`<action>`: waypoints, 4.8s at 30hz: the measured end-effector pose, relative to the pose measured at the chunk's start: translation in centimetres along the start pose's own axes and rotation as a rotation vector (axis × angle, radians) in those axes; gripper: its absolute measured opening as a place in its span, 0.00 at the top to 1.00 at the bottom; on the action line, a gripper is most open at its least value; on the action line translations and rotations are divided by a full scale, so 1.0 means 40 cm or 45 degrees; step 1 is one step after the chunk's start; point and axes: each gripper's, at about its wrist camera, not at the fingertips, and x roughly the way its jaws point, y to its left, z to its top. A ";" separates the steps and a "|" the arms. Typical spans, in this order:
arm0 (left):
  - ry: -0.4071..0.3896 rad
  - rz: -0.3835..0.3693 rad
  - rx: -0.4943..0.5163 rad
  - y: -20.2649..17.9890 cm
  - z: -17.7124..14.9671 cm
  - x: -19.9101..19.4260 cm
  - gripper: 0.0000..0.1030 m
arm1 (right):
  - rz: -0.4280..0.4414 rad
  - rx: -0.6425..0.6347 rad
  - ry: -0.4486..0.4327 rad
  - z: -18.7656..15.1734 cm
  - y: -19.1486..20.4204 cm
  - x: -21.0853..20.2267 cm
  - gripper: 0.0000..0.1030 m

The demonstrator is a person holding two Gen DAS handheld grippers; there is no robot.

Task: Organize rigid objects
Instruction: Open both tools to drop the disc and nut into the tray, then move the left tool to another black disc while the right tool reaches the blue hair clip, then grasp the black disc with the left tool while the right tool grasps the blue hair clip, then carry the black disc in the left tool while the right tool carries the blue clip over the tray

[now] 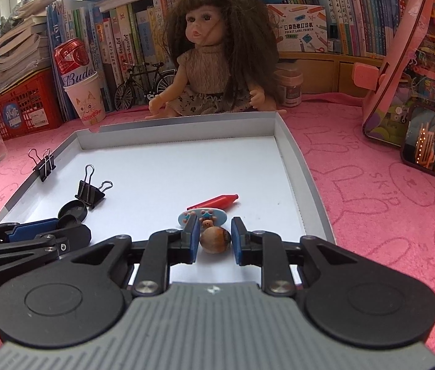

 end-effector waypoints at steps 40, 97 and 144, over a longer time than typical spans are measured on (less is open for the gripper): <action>-0.199 -0.117 0.026 0.043 -0.191 -0.311 0.24 | -0.009 -0.130 -0.227 -0.180 -0.037 -0.284 0.01; -0.172 -0.092 0.031 0.016 -0.297 -0.324 0.67 | -0.217 0.124 -0.203 -0.281 -0.058 -0.311 0.01; -0.241 -0.108 -0.017 0.044 -0.158 -0.310 0.71 | -0.128 0.005 -0.274 -0.200 -0.007 -0.298 0.58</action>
